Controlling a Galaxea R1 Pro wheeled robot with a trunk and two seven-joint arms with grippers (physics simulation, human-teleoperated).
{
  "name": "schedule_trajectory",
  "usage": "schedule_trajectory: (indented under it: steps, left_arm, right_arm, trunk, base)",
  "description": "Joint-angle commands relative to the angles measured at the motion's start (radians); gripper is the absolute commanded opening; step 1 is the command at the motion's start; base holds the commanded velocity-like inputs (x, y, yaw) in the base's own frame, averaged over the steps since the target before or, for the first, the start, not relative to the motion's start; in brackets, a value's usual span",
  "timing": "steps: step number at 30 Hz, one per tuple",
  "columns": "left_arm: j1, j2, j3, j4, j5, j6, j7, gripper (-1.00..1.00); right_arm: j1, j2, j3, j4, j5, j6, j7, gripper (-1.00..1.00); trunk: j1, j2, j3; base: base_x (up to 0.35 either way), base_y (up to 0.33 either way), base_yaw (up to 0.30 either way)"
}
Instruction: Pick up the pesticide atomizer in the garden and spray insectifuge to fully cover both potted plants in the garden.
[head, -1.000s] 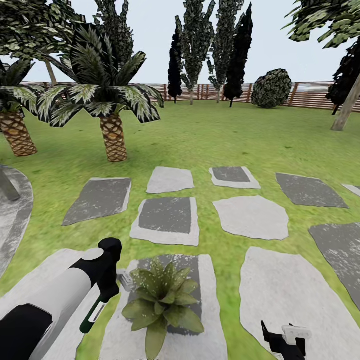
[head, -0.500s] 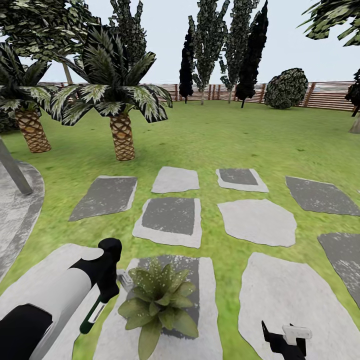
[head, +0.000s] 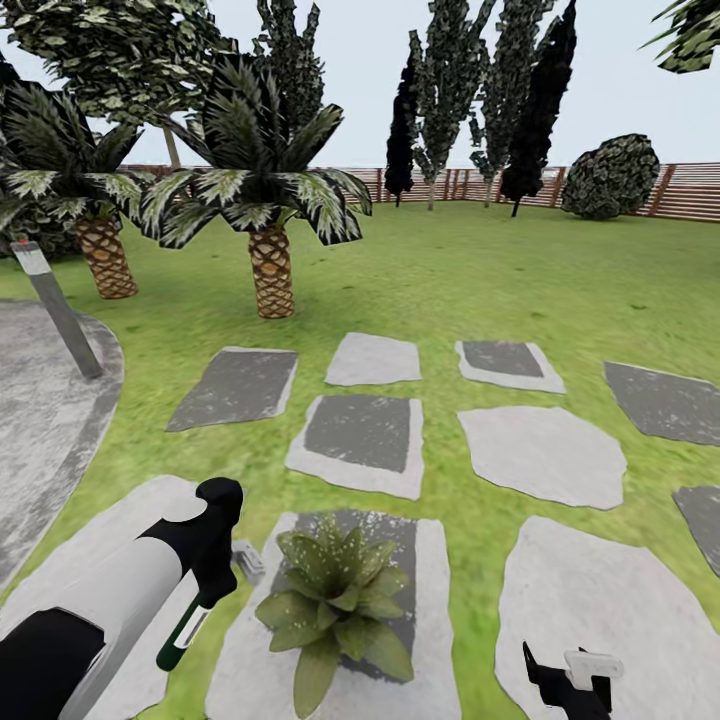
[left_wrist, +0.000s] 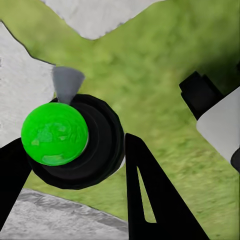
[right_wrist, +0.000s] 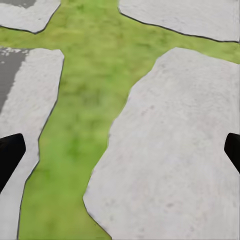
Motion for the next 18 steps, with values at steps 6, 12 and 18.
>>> schedule_trajectory:
  steps: [6,12,18]
  left_arm:
    - [-0.001,0.001,-0.004,-0.001,-0.006,0.011,0.011,-1.0]
    - [0.0,-0.001,-0.005,0.0,-0.006,0.011,0.012,-1.0]
    - [0.0,0.0,-0.005,0.0,-0.006,0.011,0.013,-1.0]
  right_arm:
    - [-0.001,0.0,-0.009,0.001,0.0,-0.003,0.01,1.0]
    - [-0.001,0.0,-0.009,0.001,0.0,-0.003,0.01,1.0]
    - [-0.001,0.0,-0.008,0.001,0.0,-0.003,0.01,1.0]
  trunk:
    - [0.0,0.0,-0.001]
    - [0.0,0.0,-0.001]
    - [0.0,0.0,-0.001]
  base:
    - [0.125,-0.202,0.04]
    - [0.026,-0.254,0.006]
    - [0.0,-0.267,0.219]
